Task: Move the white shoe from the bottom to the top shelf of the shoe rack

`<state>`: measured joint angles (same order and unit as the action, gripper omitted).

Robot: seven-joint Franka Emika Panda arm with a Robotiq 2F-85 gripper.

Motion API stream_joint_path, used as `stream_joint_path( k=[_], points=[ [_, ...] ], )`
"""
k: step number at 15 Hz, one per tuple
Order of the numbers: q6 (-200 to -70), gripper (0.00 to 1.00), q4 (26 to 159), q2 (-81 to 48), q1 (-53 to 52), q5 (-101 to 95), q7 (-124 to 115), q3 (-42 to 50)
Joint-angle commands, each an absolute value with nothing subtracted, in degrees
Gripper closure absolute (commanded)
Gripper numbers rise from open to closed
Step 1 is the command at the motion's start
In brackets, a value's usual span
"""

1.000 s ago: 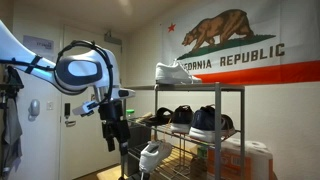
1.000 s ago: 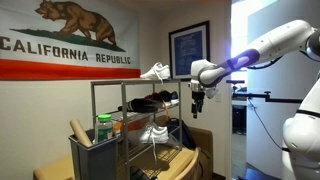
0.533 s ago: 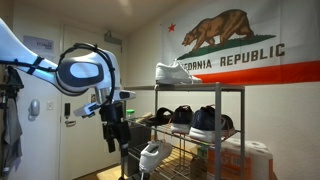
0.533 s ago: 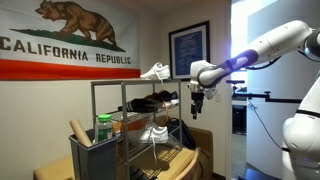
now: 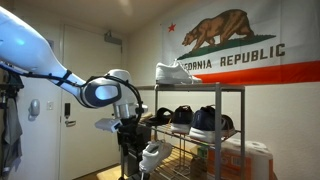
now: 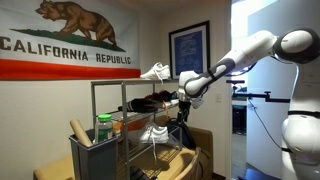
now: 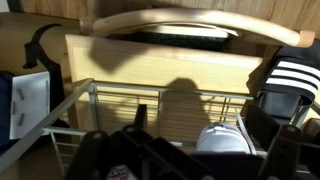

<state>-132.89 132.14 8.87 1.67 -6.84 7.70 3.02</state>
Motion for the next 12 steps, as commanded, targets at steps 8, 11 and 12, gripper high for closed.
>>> stream_joint_path(
  k=[8, 11, 12],
  points=[
    [-142.7, 0.00, 120.9, -4.4, 1.1, -2.0, 9.1, 1.8],
    [-144.9, 0.00, 119.3, -6.5, 1.2, -0.2, 9.1, 1.3],
    [-145.8, 0.00, 118.9, -7.2, 1.2, 0.2, 9.1, 1.1]
  ],
)
